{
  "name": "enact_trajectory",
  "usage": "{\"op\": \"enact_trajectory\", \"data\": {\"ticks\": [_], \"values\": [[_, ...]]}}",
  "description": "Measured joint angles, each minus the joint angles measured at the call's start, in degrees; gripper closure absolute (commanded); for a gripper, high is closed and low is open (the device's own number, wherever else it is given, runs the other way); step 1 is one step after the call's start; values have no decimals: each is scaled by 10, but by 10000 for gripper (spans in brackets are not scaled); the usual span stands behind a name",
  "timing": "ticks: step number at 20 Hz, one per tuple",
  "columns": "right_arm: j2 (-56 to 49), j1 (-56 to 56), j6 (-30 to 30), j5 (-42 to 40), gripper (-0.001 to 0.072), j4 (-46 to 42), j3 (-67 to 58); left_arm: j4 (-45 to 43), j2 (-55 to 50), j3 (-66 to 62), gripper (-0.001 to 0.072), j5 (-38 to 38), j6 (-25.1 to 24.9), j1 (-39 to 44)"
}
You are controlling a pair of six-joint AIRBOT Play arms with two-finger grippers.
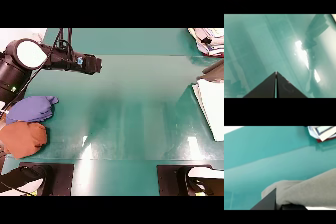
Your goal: Fold the shirts.
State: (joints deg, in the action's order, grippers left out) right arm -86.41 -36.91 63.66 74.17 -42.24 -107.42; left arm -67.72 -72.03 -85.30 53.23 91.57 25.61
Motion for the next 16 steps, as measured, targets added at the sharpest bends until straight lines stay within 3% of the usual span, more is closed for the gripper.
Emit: {"op": "enact_trajectory", "data": {"ticks": [4, 9, 10, 15, 16], "values": [[3, -27, 7, 86, 697, -25, -13, 0, 0, 0, 681, 6, -2, 0], [48, -60, 46, 141, 694, -133, 60, 0, 0, 0, 682, 8, -12, 0], [63, -69, 50, 144, 663, -157, 88, 0, 0, 0, 681, 8, -14, 0], [129, -125, 66, 156, 255, -247, 222, 0, 0, 0, 681, 9, -19, 0], [137, -136, 68, 156, 254, -255, 240, 0, 0, 0, 681, 10, -19, 0]]}}
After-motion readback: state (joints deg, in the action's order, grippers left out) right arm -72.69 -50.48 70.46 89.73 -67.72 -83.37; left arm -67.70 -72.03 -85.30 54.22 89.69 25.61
